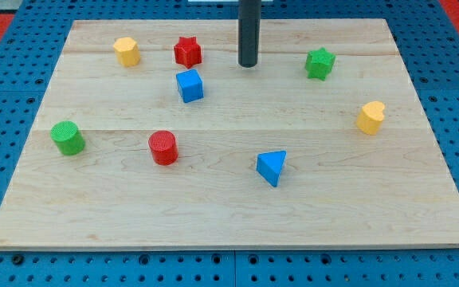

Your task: Move the red star towards the top left

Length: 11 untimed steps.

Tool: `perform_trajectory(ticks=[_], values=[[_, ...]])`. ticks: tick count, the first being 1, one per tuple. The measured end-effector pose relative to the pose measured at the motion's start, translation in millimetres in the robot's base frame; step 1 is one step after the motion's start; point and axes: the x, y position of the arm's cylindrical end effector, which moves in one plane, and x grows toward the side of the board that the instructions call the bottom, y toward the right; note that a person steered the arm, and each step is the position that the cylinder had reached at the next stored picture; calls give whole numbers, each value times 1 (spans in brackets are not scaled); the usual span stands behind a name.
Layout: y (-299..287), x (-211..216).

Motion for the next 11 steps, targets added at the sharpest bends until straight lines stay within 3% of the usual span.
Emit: perform_trajectory(ticks=[3,6,8,11], values=[[-2,-1],[-107,-25],[-126,20],[-138,-32]])
